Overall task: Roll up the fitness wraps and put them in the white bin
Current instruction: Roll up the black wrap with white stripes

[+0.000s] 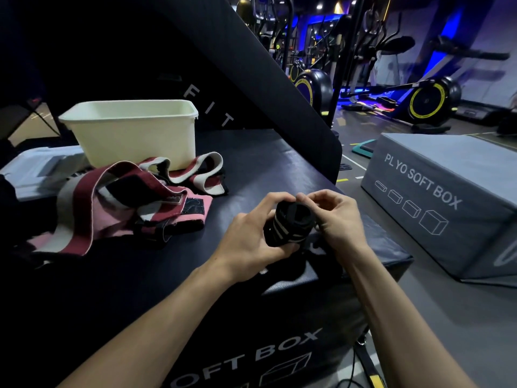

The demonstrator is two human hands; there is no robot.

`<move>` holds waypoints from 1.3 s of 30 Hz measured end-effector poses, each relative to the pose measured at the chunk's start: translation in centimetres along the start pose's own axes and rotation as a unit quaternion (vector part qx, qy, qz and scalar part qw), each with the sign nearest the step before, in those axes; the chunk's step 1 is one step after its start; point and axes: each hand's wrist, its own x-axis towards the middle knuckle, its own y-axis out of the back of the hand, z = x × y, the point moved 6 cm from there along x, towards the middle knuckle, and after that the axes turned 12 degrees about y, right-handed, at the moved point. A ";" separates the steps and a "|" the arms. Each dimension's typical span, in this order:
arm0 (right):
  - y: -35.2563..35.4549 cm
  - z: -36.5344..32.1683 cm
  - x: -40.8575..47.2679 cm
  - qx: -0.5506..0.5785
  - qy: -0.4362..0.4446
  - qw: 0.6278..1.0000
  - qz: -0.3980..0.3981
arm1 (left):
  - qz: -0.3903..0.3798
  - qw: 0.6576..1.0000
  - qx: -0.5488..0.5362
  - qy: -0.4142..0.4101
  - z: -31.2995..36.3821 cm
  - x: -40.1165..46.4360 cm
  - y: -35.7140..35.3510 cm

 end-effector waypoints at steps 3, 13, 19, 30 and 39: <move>0.9 -1.6 -0.9 -0.099 0.102 0.990 -0.007 | 0.011 1.000 0.002 0.014 -0.2 0.0 0.1; -0.4 -4.0 -3.7 -0.194 0.160 0.960 -0.125 | 0.048 0.997 0.032 0.044 0.1 -0.3 0.1; 0.4 -3.0 -2.6 -0.142 0.118 0.963 -0.195 | -0.004 0.999 0.019 0.043 -0.1 -0.7 0.4; 0.0 -2.1 -2.7 0.036 0.047 0.952 -0.301 | -0.005 0.998 0.054 0.044 0.9 0.2 1.7; 0.1 -1.7 -2.4 0.053 0.041 0.948 -0.312 | -0.029 0.998 0.060 0.004 0.0 3.0 2.4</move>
